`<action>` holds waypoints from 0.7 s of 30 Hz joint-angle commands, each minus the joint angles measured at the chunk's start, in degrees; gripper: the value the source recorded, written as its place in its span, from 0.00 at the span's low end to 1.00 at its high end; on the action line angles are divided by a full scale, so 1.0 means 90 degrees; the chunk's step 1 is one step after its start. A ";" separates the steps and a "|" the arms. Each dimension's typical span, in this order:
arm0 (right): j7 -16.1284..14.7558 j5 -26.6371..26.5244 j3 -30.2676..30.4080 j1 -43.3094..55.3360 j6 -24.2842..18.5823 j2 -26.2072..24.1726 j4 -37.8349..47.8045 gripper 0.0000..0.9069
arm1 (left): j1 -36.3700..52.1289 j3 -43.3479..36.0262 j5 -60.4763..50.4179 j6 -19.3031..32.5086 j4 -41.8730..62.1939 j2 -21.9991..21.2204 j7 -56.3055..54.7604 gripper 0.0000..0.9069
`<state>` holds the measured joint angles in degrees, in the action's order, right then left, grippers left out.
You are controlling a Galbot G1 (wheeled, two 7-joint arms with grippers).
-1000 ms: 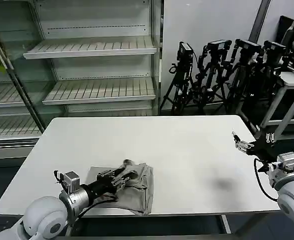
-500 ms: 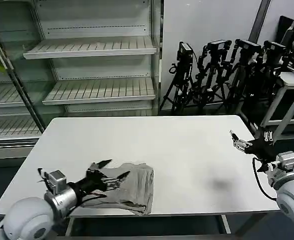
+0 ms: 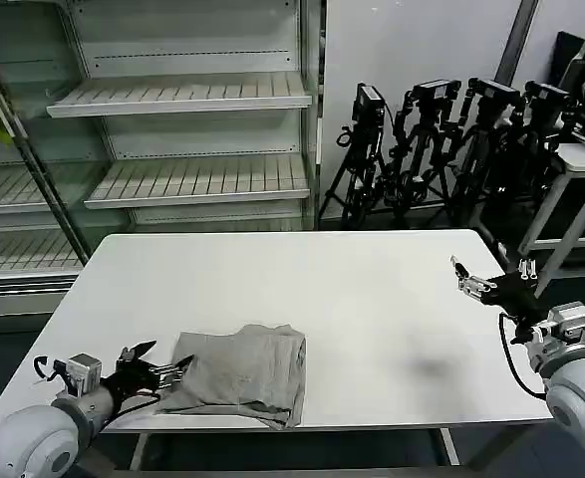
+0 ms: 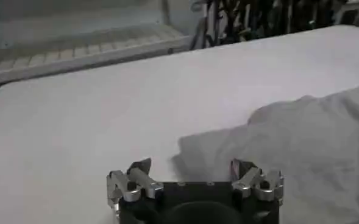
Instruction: Fold and organize the clothes.
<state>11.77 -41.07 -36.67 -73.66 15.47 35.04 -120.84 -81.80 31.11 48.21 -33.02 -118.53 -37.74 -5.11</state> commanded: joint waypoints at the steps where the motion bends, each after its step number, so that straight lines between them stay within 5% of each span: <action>1: 0.0007 -0.0006 -0.0045 -0.0033 -0.0005 0.0013 -0.0084 1.00 | -0.0327 0.0200 0.0080 -0.0024 0.0321 -0.0094 -0.0155 1.00; 21: 0.0014 0.0080 -0.0097 -0.0262 0.0008 0.0219 -0.0056 1.00 | -0.0405 0.0221 0.0453 -0.0025 -0.0488 -0.0146 -0.0119 1.00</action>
<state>11.95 -40.49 -37.57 -75.71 15.60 36.79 -121.36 -84.83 32.81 51.07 -33.22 -120.91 -38.74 -6.01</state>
